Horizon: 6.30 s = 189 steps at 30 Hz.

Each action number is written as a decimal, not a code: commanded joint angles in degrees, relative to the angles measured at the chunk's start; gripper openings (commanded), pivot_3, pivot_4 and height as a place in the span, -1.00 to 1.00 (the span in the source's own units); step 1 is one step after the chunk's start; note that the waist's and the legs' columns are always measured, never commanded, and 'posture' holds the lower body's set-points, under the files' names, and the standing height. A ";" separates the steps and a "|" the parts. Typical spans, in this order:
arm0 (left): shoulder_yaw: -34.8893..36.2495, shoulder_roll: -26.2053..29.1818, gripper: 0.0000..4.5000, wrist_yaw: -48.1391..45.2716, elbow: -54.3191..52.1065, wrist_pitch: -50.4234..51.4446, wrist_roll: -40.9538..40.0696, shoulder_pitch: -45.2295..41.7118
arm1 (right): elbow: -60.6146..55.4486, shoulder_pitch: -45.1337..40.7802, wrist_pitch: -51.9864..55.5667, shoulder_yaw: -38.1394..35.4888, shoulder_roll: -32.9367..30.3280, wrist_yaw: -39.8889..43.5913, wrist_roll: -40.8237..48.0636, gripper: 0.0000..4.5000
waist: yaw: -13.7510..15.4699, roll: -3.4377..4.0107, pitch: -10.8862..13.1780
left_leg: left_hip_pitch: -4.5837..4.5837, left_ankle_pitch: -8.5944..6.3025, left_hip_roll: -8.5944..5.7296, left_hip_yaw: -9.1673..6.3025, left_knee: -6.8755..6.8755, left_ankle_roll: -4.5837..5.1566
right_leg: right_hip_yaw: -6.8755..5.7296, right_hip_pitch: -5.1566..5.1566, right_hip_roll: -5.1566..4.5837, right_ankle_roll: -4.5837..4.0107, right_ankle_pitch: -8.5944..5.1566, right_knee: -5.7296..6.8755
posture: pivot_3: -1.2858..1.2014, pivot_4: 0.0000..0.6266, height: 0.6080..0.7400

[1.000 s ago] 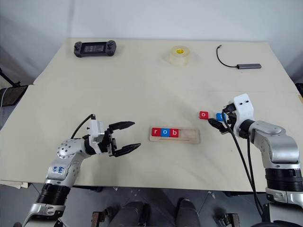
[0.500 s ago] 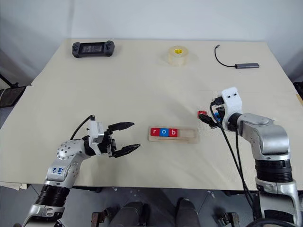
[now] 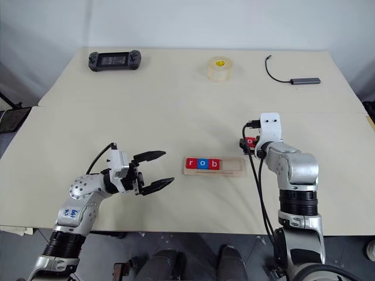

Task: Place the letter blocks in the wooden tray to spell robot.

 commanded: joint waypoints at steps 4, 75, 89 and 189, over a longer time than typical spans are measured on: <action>0.70 0.38 1.00 0.32 -2.29 -0.33 -0.21 0.31 | -1.14 -0.28 2.08 -3.76 2.49 -2.40 0.15 0.82 | -0.52 0.00 0.00 | 0.00 0.00 0.00 -0.02 0.00 0.00 | 0.00 0.00 0.00 -0.01 0.00 0.03 | 0.03 -0.52 1.00; -1.64 1.91 1.00 -8.63 1.23 -0.75 -0.16 -3.90 | 23.54 3.77 -64.27 16.98 -35.17 77.14 -7.64 -0.35 | -0.56 -0.12 0.08 | 0.04 -0.05 0.08 0.02 0.09 0.10 | -0.09 0.29 -0.02 0.15 0.08 -0.53 | 0.03 -0.52 1.00; -1.18 1.99 1.00 -5.59 -1.39 -0.27 -0.17 -1.53 | 19.25 -9.85 -53.18 27.31 -23.87 77.61 -12.52 -0.35 | -0.27 -0.11 0.08 | -0.03 -0.06 0.05 -0.08 0.08 0.04 | -0.14 0.23 -0.04 0.14 0.08 -0.51 | 0.03 -0.52 1.00; -1.46 -0.32 1.00 -8.04 6.35 -0.70 0.21 -6.73 | -36.75 29.08 2.88 -5.24 3.79 0.32 2.47 0.12 | -0.59 0.03 -0.01 | 0.08 -0.02 -0.03 0.16 0.00 0.11 | 0.30 -0.01 0.02 0.08 0.04 0.00 | 0.03 -0.52 1.00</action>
